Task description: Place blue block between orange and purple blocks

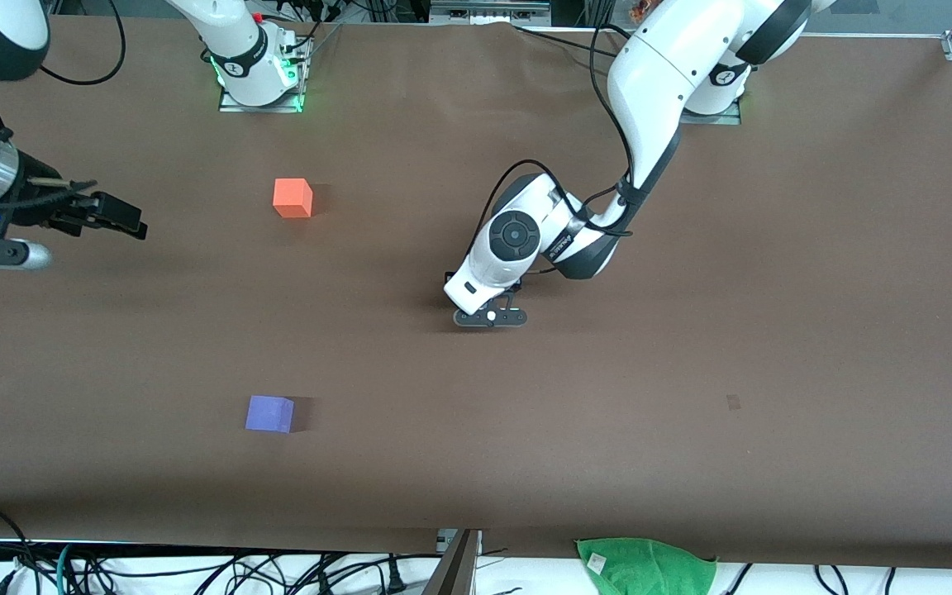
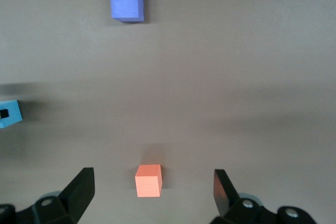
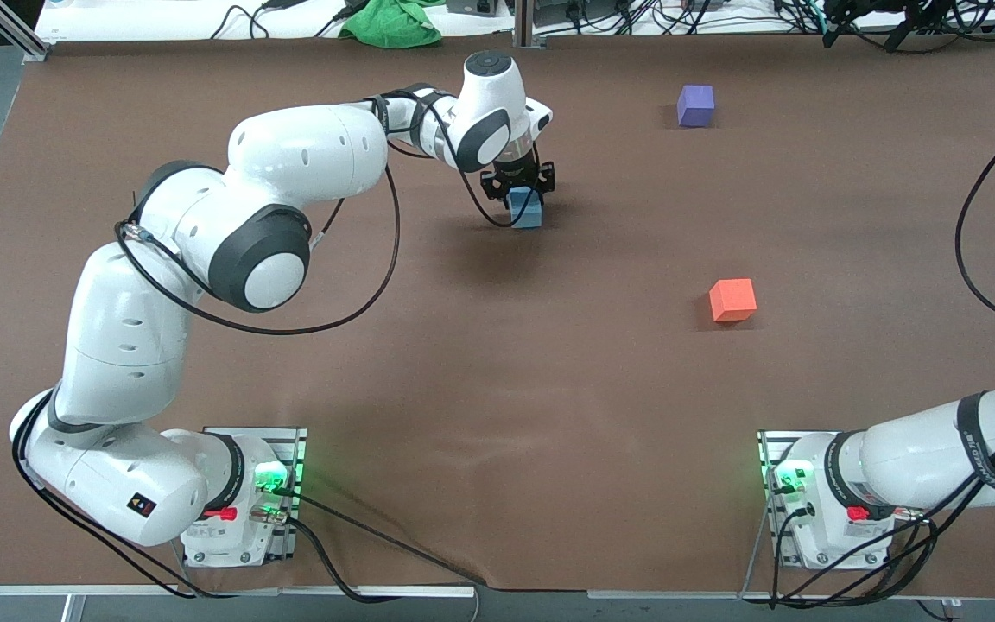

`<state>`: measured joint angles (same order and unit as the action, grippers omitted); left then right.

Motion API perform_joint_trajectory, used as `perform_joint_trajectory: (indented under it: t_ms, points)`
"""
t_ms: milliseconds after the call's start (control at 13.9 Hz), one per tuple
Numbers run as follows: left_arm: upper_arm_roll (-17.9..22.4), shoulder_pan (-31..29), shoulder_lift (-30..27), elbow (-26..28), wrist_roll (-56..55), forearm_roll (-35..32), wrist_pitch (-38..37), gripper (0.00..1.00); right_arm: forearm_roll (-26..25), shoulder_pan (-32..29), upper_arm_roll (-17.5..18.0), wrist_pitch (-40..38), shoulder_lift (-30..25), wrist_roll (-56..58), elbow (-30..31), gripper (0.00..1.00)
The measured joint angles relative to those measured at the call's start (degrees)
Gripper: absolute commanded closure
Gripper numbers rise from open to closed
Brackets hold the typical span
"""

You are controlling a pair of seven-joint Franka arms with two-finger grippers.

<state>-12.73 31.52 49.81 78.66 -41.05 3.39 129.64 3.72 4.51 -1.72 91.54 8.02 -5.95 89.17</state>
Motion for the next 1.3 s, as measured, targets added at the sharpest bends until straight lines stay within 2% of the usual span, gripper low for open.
perform_joint_trajectory:
  t_ms: [144,361,722,866,1010,1299]
  points:
    - [0.4,-0.1,-0.1,-0.8,-0.1,0.0,-0.6,0.0,0.0,0.1,0.2,0.2,1.0,0.0,0.0,0.0]
    - [0.8,-1.2,-2.3,-2.4,-0.3,0.0,-7.6,0.0,0.0,1.3,0.6,0.1,1.2,0.0,-0.1,0.0]
    - [1.1,-7.7,-13.1,-3.4,0.2,-0.5,-27.7,0.0,0.0,5.7,0.8,0.4,5.1,0.0,0.0,0.0]
    - [1.2,-10.8,-16.4,-3.4,4.3,-1.7,-34.8,0.0,0.0,8.6,1.0,1.1,7.0,-0.1,0.0,0.0]
    - [1.3,-13.9,-19.0,-3.4,10.9,-3.7,-39.6,0.0,0.2,12.1,1.5,4.8,8.8,-2.0,0.0,0.0]
    - [1.3,-22.0,-26.6,-3.6,25.5,-4.1,-48.7,0.0,2.3,22.2,2.1,17.5,14.8,-18.6,0.1,0.0]
